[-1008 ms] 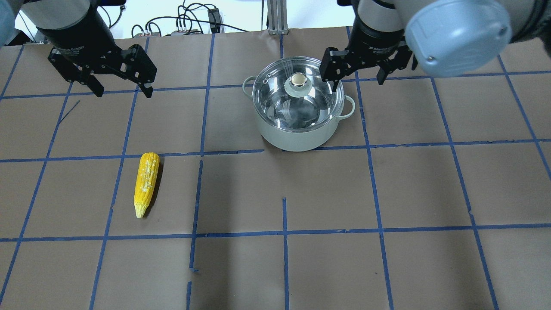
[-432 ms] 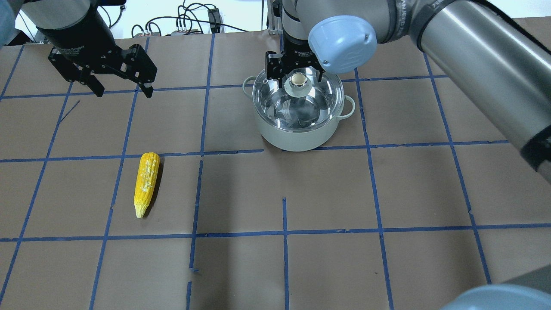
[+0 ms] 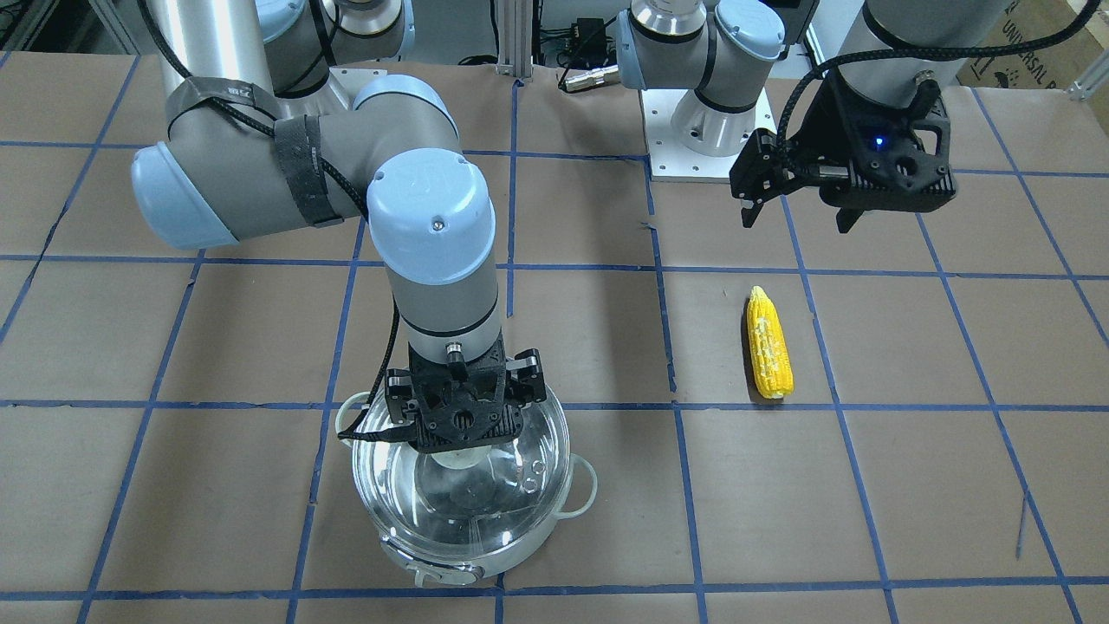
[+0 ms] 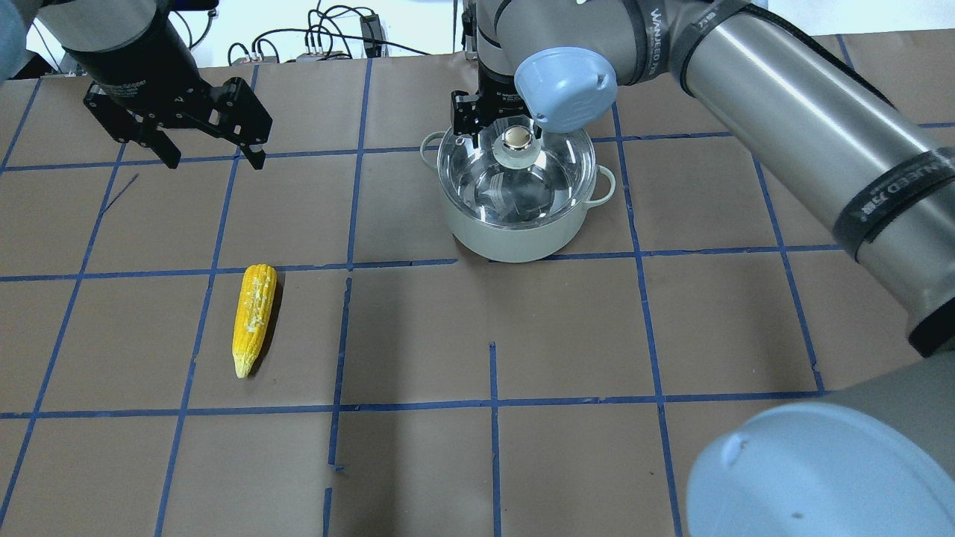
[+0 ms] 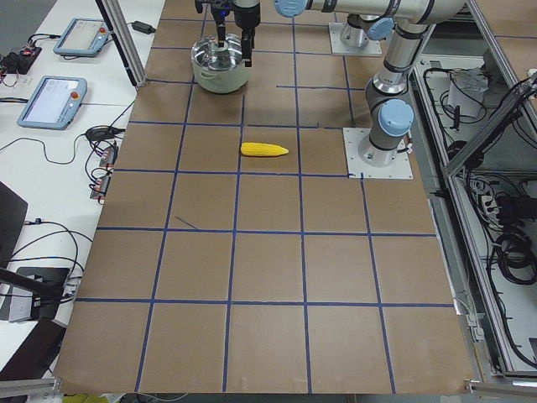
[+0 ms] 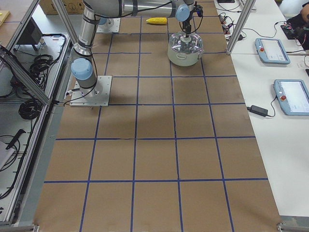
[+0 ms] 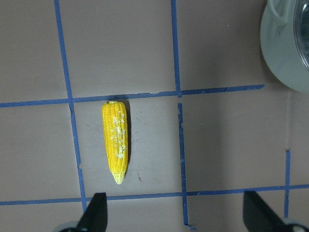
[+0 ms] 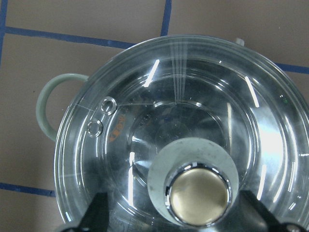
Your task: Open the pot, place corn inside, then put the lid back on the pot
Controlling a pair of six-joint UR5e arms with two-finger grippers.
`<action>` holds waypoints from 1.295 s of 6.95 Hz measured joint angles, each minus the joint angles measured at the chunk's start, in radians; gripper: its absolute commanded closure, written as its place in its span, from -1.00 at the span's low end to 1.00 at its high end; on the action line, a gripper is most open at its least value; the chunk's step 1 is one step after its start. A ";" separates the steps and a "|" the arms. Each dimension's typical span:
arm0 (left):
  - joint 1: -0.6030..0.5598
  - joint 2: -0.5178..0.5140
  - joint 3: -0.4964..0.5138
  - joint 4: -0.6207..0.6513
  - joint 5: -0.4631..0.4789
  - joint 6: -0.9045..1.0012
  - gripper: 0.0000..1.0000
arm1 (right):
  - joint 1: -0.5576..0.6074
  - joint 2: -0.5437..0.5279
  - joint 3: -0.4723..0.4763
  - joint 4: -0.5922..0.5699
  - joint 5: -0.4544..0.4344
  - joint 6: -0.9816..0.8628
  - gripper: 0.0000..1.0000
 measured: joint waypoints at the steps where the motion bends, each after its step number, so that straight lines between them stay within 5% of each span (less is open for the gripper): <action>1: 0.000 0.000 0.000 0.000 0.000 0.000 -1.00 | 0.000 0.004 0.000 0.002 -0.001 -0.004 -0.83; 5: 0.000 0.000 -0.001 0.000 0.000 0.000 -1.00 | -0.003 0.012 0.012 0.006 -0.002 -0.013 -0.55; 7: 0.000 0.000 -0.001 0.000 0.000 0.000 -1.00 | -0.007 0.012 0.020 0.005 -0.001 -0.013 0.51; 9: 0.000 -0.001 -0.001 0.001 0.000 0.000 -1.00 | -0.008 0.012 0.017 0.004 -0.002 -0.015 0.66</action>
